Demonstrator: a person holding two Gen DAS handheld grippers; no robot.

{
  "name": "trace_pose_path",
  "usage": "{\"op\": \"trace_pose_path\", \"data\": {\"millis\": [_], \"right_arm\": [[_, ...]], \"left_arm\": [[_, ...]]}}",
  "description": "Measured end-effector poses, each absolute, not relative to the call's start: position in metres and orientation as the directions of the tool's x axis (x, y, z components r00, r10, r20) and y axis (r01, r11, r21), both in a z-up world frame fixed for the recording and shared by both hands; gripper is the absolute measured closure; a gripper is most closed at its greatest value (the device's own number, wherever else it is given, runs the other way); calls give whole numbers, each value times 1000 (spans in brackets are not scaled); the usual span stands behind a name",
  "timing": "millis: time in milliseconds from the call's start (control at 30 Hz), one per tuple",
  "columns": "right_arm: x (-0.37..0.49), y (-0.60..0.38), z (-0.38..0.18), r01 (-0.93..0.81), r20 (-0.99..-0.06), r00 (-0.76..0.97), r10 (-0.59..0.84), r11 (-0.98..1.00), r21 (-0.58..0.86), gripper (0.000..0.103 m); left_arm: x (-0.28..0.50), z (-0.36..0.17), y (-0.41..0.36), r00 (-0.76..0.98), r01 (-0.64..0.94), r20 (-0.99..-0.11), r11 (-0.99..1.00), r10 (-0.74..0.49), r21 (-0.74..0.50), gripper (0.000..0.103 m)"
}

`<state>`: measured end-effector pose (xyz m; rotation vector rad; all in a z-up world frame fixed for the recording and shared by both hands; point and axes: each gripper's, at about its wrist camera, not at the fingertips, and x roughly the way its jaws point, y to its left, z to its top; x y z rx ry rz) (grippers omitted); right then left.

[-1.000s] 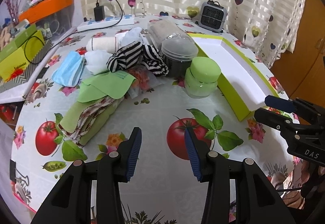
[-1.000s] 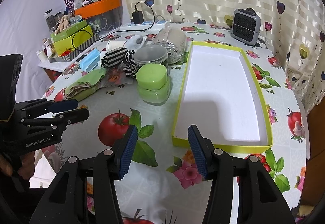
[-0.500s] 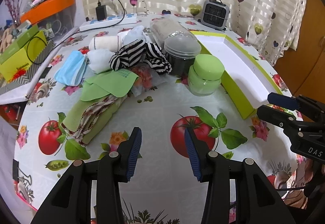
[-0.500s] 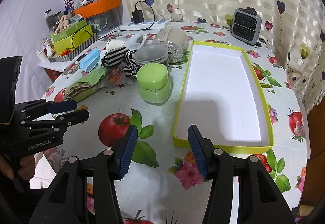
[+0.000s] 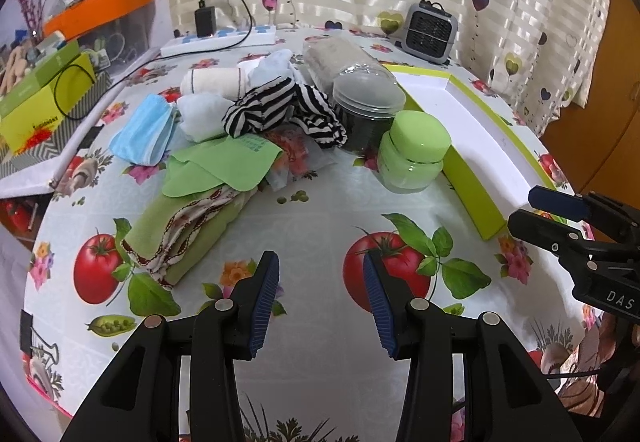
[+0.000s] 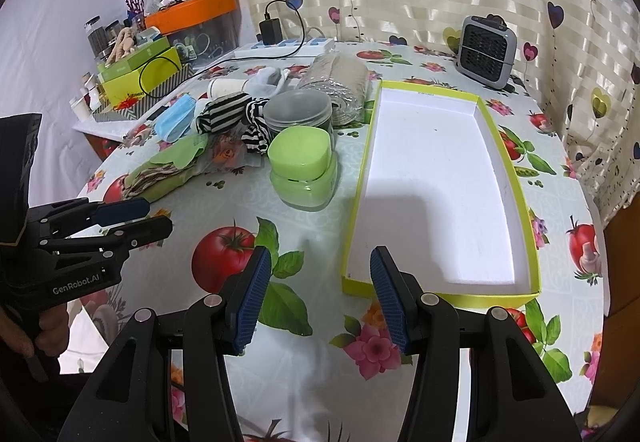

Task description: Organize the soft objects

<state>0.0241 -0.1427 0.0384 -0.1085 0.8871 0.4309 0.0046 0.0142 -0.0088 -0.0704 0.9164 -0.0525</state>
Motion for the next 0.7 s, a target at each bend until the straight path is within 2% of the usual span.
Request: {"op": "trace_pose_path", "data": {"millis": [700], "right_arm": [[27,-128,42,-430,-771,542,333,899,86,50]], "left_arm": [[5,-11,26,609,3,-789,995,-83,-102,60]]}}
